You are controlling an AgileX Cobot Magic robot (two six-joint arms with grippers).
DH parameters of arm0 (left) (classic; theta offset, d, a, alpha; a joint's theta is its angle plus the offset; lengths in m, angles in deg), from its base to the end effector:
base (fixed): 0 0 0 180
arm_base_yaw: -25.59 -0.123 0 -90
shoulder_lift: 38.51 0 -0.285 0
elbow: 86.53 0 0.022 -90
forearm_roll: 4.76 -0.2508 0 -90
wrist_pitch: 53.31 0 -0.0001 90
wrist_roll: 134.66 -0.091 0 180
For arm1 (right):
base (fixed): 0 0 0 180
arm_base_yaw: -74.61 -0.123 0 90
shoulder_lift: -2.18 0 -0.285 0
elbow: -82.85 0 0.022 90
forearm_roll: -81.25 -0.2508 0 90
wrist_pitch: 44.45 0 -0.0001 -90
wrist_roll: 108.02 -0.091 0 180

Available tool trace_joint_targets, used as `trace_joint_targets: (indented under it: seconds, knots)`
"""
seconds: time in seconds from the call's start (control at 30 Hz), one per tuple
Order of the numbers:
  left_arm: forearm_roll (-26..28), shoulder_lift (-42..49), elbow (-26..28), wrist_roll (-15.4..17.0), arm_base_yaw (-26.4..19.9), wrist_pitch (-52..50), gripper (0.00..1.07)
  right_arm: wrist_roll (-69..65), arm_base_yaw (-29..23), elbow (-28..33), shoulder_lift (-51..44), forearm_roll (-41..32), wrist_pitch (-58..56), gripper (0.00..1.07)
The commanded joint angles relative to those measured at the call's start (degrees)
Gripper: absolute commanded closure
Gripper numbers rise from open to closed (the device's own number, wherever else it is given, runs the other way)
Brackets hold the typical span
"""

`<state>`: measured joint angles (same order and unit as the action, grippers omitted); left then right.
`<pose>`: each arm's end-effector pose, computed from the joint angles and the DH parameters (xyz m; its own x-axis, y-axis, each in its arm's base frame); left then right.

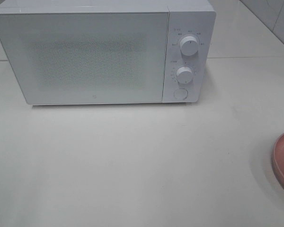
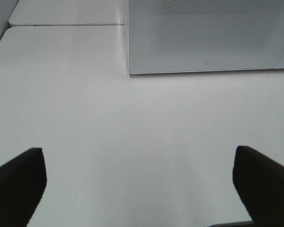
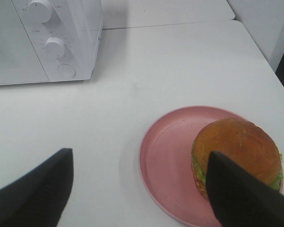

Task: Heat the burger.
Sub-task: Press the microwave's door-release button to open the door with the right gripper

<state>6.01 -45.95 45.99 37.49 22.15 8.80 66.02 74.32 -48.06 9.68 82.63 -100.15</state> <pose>-0.0089 -0.0156 0.2818 -0.4423 0.0211 -0.8966 0.1097 0.9935 -0.0307 -0.0012 -0.0018 0.2821 -0.3764 0.0884 -0.9222 0.0475 0.9960 0.0761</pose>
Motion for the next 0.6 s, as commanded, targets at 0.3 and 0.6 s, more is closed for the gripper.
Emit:
trace_joint_targets:
  seconds: [0.3, 0.6]
  knots:
    - [-0.11, 1.26, -0.17, 0.40, 0.00, -0.86, 0.07, 0.57, 0.34, 0.11, -1.49, -0.17, 0.63, 0.33]
    - [-0.11, 1.26, -0.17, 0.40, 0.00, -0.86, 0.07, 0.46, 0.34, -1.09, -1.20, -0.17, 2.29, 0.34]
